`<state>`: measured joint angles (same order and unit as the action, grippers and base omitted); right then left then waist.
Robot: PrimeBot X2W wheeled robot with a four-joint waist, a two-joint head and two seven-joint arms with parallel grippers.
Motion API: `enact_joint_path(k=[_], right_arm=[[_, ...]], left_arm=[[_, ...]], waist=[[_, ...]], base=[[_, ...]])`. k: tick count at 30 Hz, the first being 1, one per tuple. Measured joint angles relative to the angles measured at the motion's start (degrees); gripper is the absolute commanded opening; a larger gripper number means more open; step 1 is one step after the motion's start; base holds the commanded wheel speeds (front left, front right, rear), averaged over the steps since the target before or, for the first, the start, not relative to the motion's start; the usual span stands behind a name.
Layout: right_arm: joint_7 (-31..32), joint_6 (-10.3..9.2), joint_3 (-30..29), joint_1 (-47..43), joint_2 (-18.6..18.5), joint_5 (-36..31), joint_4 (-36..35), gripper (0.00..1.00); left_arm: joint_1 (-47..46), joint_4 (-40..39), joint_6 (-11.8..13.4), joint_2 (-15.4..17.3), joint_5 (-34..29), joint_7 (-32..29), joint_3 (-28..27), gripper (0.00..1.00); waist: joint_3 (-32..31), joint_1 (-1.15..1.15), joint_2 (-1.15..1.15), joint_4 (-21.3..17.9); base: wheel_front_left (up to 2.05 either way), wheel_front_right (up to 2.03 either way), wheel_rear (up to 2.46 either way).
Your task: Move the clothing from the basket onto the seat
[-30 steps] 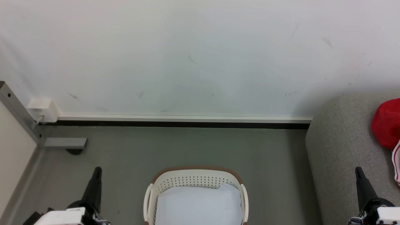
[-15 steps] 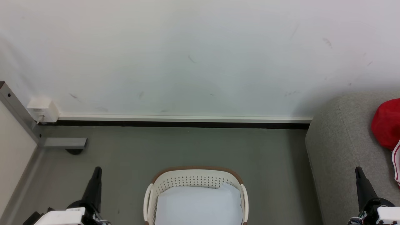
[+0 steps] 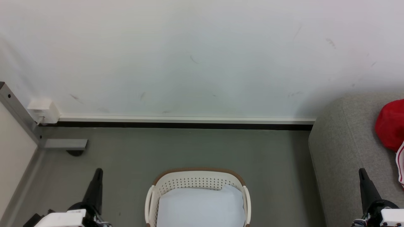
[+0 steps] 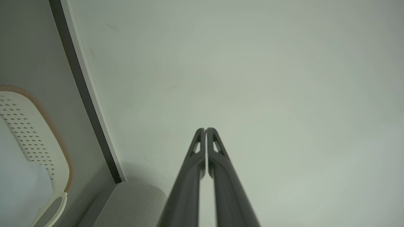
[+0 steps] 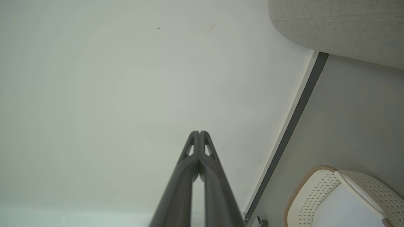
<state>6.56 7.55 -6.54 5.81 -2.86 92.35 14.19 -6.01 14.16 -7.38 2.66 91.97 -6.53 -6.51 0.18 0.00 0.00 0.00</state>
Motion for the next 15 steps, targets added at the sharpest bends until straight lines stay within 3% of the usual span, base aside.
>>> enact_joint_path(k=[15], right_arm=[[0.0, 0.0, 0.0, 0.0, 0.01, 0.0, 0.0, 0.0]], left_arm=[[0.0, 0.0, 0.0, 0.0, 0.0, 0.0, 0.0, 0.0]], waist=[[0.0, 0.0, 0.0, 0.0]], base=[[0.0, 0.0, 0.0]])
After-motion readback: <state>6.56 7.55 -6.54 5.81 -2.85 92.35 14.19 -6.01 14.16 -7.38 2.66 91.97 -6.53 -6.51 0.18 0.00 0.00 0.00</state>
